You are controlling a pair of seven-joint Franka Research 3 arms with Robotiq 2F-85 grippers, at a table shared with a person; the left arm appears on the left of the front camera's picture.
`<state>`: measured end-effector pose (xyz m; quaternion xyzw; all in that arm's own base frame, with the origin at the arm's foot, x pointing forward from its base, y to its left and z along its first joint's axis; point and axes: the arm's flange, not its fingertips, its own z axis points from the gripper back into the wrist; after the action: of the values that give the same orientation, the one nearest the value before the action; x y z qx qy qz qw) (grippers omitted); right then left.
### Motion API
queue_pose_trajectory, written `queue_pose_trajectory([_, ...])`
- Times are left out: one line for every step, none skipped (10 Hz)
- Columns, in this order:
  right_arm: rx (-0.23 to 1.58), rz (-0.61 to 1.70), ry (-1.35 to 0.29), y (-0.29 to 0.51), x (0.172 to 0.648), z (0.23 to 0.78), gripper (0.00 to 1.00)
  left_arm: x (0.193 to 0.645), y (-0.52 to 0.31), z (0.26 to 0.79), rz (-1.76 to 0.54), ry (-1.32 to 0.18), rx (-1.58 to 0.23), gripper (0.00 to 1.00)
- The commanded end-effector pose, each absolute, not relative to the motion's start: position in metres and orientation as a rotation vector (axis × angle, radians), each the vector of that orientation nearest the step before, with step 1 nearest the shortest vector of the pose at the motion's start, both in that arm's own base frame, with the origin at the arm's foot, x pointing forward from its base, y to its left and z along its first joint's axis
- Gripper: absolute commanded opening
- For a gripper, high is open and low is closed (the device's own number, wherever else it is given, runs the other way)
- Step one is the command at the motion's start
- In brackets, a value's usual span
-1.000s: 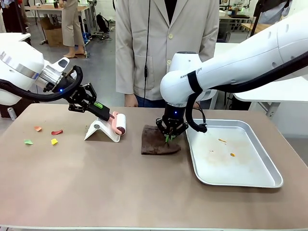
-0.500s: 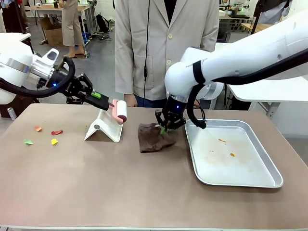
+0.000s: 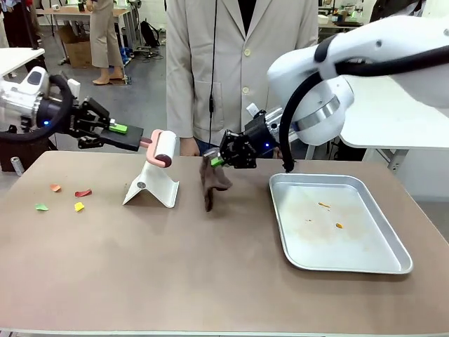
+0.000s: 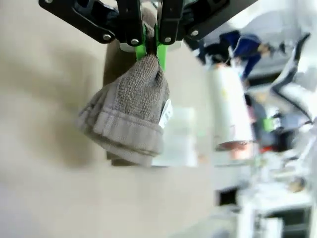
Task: Clean the surface of the table.
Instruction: Hold the Lint Roller with your left hand and the towel with your right hand.
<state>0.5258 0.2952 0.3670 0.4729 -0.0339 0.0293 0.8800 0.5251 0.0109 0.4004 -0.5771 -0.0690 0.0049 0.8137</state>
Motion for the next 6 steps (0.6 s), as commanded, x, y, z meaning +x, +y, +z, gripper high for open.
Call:
queue_pose_trajectory([1.225, 0.153, 0.052, 0.244, 0.497, 0.338, 0.0, 0.526, 0.036, 0.394, -0.007, -0.085, -1.303, 0.04])
queue_pose_trajectory([1.283, 0.141, 0.06, 0.233, 0.486, 0.337, 0.0, 0.523, 0.051, 0.392, -0.04, -0.053, -1.359, 0.04])
queue_pose_trajectory([1.357, 0.204, 0.121, 0.223, 0.477, 0.336, 0.0, 0.52, 0.068, 0.391, -0.053, -0.035, -1.42, 0.04])
queue_pose_trajectory([1.41, 0.182, 0.164, 0.212, 0.472, 0.337, 0.0, 0.516, 0.084, 0.389, -0.03, -0.041, -1.449, 0.04])
queue_pose_trajectory([1.457, 0.141, 0.215, 0.194, 0.467, 0.337, 0.0, 0.511, 0.101, 0.386, 0.005, -0.052, -1.453, 0.04])
queue_pose_trajectory([1.52, 0.066, 0.194, 0.162, 0.458, 0.338, 0.0, 0.503, 0.123, 0.377, -0.039, -0.103, -1.478, 0.04])
